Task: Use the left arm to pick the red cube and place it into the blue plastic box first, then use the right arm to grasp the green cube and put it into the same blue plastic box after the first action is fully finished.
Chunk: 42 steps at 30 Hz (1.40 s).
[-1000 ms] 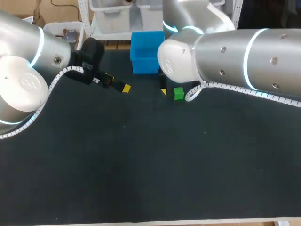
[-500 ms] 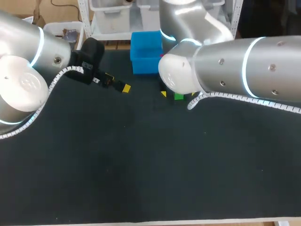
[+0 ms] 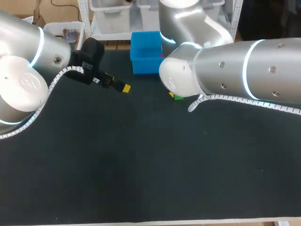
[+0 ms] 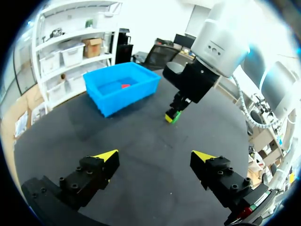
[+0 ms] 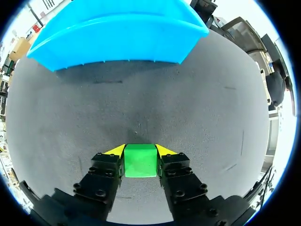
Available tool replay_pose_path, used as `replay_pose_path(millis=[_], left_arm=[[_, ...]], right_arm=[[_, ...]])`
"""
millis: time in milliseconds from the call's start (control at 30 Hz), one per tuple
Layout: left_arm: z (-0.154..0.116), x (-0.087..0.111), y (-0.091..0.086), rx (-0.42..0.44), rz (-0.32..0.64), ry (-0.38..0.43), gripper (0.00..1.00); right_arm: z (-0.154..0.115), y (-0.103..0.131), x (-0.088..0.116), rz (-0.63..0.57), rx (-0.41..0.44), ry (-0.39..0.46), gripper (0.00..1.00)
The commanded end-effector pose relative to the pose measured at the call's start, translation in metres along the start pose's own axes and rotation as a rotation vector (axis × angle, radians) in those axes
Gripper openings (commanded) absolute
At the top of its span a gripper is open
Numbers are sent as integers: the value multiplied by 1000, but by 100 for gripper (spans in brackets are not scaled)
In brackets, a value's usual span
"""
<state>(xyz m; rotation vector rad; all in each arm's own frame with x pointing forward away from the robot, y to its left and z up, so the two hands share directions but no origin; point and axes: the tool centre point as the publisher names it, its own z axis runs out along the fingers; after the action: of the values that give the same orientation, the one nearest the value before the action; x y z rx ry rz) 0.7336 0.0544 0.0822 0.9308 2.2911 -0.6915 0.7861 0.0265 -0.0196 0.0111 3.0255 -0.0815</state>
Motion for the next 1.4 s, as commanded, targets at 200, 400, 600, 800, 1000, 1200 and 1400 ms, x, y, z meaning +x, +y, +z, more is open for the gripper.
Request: replay_pose_path(millis=[200,400,600,800,1000,1200,1400], left_arm=[[0,1,1,5,3,-7,100],[0,1,1,5,3,-7,100],[0,1,1,5,3,-7,100],[0,1,1,5,3,-7,100],[0,1,1,5,3,-7,100],[0,1,1,5,3,-7,100],[0,1,1,5,3,-7,100]], right_arm=[[-15,-9,2,2,23,11,0],[-26,-16,1,8,46,16,0],[-33,-18,-1,12,61,20,0],[-37,-21,-5,15,75,18,0],[-44,-28,-11,25,88,11,0],[-62,-36,-20,33,64,-30,0],[-75,-38,-32,17,69,-58,0]])
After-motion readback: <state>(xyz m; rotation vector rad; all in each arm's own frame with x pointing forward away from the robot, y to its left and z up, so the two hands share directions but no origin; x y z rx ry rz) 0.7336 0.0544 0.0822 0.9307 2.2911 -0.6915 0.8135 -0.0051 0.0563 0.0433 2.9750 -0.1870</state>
